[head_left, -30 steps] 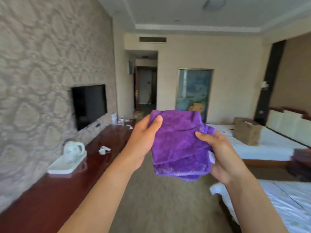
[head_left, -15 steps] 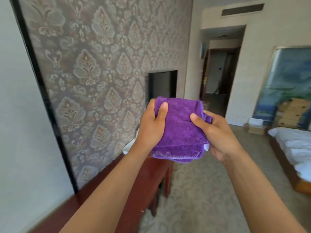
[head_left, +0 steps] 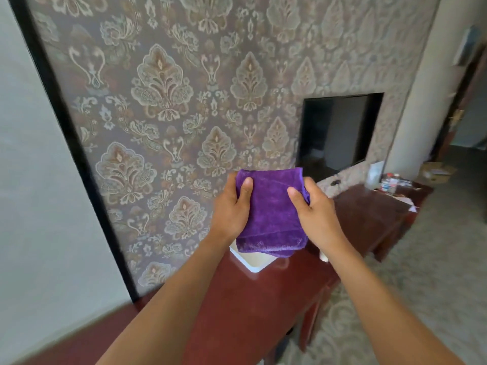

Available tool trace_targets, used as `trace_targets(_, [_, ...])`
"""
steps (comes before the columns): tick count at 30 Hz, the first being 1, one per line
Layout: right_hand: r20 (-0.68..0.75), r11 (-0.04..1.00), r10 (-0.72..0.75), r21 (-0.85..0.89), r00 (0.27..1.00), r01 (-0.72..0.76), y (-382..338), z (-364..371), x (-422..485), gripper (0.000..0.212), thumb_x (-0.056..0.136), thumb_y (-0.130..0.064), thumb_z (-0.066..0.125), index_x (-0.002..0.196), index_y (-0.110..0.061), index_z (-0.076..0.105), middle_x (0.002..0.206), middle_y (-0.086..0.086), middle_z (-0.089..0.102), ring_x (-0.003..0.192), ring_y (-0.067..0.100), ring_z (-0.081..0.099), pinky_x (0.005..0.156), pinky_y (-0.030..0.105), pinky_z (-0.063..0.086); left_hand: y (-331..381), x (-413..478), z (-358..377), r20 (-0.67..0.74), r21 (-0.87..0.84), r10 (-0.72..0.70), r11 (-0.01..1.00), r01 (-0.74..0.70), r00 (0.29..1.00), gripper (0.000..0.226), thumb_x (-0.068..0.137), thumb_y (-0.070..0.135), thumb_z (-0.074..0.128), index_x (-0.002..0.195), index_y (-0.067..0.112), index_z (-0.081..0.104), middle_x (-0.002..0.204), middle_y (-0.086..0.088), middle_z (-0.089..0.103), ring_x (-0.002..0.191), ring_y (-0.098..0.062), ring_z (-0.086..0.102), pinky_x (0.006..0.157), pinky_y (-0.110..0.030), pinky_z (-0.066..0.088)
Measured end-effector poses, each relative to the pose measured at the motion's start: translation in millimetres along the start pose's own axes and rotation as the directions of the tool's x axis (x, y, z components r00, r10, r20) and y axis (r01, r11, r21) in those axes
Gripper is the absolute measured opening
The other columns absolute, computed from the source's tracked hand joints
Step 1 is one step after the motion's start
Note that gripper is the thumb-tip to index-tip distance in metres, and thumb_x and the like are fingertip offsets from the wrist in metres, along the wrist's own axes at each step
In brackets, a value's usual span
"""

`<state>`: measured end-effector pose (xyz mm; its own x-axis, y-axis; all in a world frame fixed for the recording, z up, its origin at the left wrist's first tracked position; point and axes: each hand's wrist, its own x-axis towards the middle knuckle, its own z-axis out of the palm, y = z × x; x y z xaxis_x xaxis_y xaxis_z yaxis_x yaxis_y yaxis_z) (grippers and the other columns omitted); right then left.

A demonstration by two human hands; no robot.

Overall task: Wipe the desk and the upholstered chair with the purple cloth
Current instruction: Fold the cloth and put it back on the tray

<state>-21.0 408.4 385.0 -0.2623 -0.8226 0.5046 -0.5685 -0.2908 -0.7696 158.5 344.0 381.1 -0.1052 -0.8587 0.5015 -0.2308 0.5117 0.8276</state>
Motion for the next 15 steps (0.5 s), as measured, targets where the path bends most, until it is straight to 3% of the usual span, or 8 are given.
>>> trace_targets(3, [0.075, 0.998, -0.036, -0.044, 0.997, 0.039, 42.9, 14.4, 58.5, 0.018, 0.102, -0.055, 0.047, 0.106, -0.04, 0.055, 0.08, -0.009, 0.065, 0.075, 0.001, 0.064, 0.055, 0.015, 0.046, -26.3, 38.1, 26.6, -0.064, 0.027, -0.096, 0.995, 0.097, 0.993, 0.027, 0.1, 0.06, 0.04, 0.108, 0.039, 0.056, 0.092, 0.018, 0.07, 0.084, 0.004, 0.066, 0.071, -0.013, 0.047])
trace_targets(7, [0.197, 0.992, -0.07, -0.088, 0.978, 0.089, 101.5, 56.4, 122.5, 0.021, 0.105, -0.051, 0.042, 0.111, -0.032, 0.051, 0.073, 0.0, 0.064, 0.063, 0.013, 0.063, 0.057, 0.037, 0.051, -81.4, 82.9, 53.1, -0.16, 0.074, -0.207, 0.973, 0.22, 0.965, 0.031, 0.099, 0.062, 0.038, 0.104, 0.036, 0.055, 0.088, 0.018, 0.067, 0.082, 0.006, 0.063, 0.066, -0.015, 0.044])
trace_targets(12, [0.328, 0.963, -0.064, -0.228, 0.943, 0.144, 172.6, 121.9, 191.1, 0.029, 0.107, -0.05, 0.034, 0.125, -0.028, 0.042, 0.073, 0.006, 0.061, 0.061, 0.026, 0.06, 0.054, 0.039, 0.047, -178.5, 136.4, 80.5, -0.231, 0.107, -0.305, 0.936, 0.336, 0.924, 0.037, 0.098, 0.065, 0.035, 0.106, 0.034, 0.054, 0.092, 0.013, 0.067, 0.083, -0.003, 0.064, 0.073, -0.03, 0.051])
trace_targets(15, [0.392, 0.955, 0.005, -0.276, 0.92, 0.113, 214.9, 161.9, 232.0, 0.03, 0.108, -0.05, 0.032, 0.128, -0.029, 0.039, 0.076, 0.012, 0.062, 0.066, 0.033, 0.061, 0.061, 0.046, 0.053, -238.1, 165.3, 100.0, -0.251, 0.11, -0.357, 0.913, 0.392, 0.9, 0.026, 0.097, 0.066, 0.034, 0.097, 0.046, 0.052, 0.088, 0.015, 0.067, 0.079, 0.002, 0.064, 0.068, -0.026, 0.048])
